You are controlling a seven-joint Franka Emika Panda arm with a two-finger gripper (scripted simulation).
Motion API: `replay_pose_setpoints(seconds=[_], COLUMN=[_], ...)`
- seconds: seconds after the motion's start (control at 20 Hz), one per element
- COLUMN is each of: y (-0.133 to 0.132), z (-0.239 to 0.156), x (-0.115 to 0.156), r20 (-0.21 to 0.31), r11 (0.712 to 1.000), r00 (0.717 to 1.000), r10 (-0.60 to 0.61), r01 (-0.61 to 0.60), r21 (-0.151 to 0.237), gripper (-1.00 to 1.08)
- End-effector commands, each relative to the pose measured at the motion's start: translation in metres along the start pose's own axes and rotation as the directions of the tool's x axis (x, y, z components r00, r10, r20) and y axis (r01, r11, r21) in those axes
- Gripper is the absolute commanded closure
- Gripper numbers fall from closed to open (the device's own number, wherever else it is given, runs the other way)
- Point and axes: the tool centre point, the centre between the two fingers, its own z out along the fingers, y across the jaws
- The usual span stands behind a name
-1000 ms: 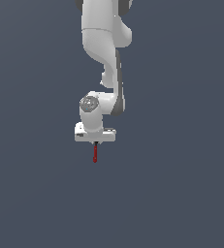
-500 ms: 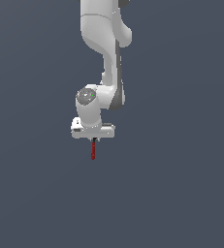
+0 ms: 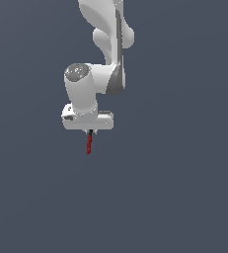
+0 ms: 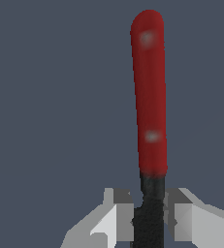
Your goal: Pick up the object and move it to a goal position.
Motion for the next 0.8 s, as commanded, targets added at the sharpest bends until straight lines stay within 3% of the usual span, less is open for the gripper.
replay_pose_setpoints(seconds=[0.0,0.75], y=[0.005,0.029], z=[-0.03,-0.181], x=[0.0,0.007], r20=[-0.001,-0.001], r11=[1.0,1.0], r00=[1.0,1.0], r10=[0.0,0.0], r01=[0.0,0.0], r21=[0.0,0.0], gripper=[1.08,1.08])
